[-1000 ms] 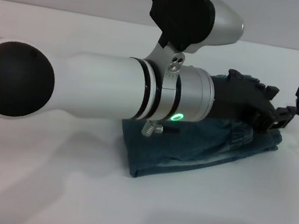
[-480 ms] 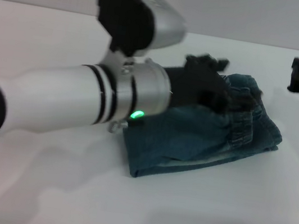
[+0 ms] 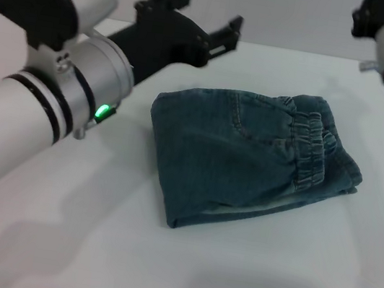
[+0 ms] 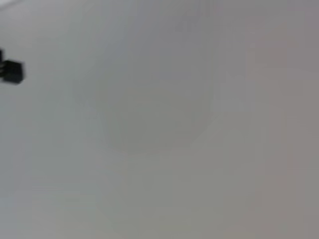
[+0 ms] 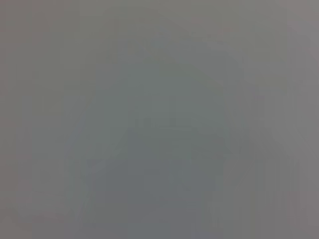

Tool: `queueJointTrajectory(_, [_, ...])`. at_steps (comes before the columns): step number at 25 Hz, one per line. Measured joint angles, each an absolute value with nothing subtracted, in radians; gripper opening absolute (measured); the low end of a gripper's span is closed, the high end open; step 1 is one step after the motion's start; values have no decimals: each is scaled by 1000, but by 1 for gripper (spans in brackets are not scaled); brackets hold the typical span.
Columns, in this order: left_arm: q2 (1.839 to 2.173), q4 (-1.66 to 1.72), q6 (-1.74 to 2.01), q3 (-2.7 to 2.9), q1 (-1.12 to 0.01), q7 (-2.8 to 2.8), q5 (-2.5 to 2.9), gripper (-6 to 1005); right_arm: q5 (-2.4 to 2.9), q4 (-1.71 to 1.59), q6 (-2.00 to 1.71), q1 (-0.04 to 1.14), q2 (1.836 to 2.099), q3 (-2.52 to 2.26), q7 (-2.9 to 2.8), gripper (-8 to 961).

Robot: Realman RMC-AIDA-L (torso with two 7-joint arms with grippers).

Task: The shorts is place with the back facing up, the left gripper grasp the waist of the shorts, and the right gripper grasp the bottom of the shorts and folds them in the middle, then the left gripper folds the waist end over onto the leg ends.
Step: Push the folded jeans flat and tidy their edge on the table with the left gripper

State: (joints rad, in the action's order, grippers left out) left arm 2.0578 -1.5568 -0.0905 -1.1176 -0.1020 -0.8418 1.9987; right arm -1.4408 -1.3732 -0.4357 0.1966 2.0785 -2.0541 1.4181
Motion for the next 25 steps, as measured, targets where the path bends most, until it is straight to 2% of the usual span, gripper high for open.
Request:
queueJointTrajectory(3, [2057, -1563, -33, -1118, -80, -842, 2002, 845, -1237, -1276, -775, 254, 2078, -2244, 1216, 28])
queueJointTrajectory(10, [2055, -1548, 150, -1092, -70, -841, 2014, 844, -1022, -976, -1074, 318, 2082, -2382, 688, 29])
queueJointTrajectory(17, [2054, -1425, 464, -1002, -77, -682, 2190, 843, -1088, -764, -1120, 269, 2088, -2424, 322, 30])
queueJointTrajectory(25, [2052, -1144, 737, -970, -98, -187, 2553, 823, -1087, -700, -1232, 218, 2089, -2472, 294, 31])
